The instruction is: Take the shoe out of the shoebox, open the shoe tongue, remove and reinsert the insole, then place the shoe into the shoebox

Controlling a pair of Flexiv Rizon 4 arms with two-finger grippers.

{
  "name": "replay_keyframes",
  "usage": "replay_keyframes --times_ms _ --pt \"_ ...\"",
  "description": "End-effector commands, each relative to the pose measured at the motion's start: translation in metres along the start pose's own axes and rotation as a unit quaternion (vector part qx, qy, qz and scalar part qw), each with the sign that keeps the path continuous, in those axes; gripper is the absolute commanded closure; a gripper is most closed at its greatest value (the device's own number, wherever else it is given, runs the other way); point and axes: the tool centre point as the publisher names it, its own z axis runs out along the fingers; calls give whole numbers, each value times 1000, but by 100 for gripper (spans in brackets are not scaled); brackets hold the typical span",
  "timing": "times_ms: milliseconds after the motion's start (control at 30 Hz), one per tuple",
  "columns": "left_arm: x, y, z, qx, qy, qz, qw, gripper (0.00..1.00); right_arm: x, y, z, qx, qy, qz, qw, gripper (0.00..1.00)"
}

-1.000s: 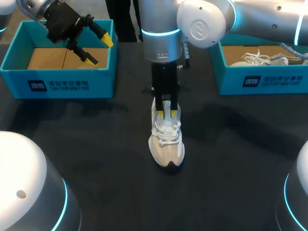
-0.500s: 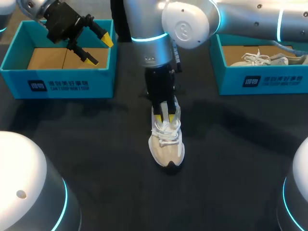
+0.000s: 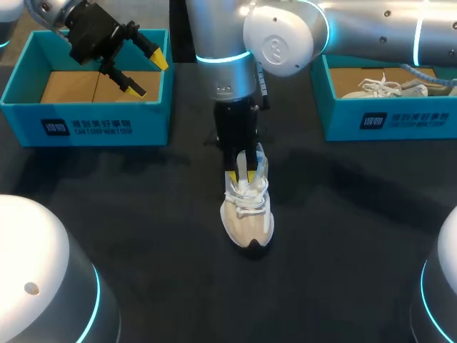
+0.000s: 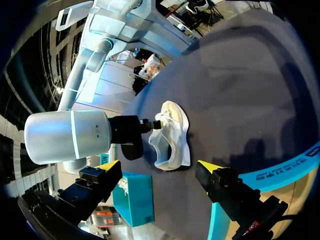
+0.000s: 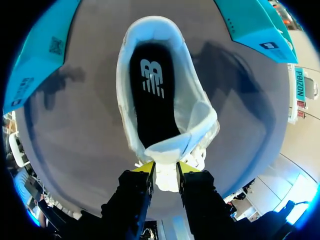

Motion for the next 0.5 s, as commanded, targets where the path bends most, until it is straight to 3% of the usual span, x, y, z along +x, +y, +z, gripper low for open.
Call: replay_keyframes --times_ms 33,367,500 --pt "0 -2 0 -2 2 0 1000 0 -7 3 3 1 4 3 1000 75" --pt "0 -2 0 -2 2 0 1000 0 -15 9 -7 -14 2 9 1000 74" --pt "0 -2 0 -2 2 0 1000 0 -14 8 -15 -33 29 -11 999 73"
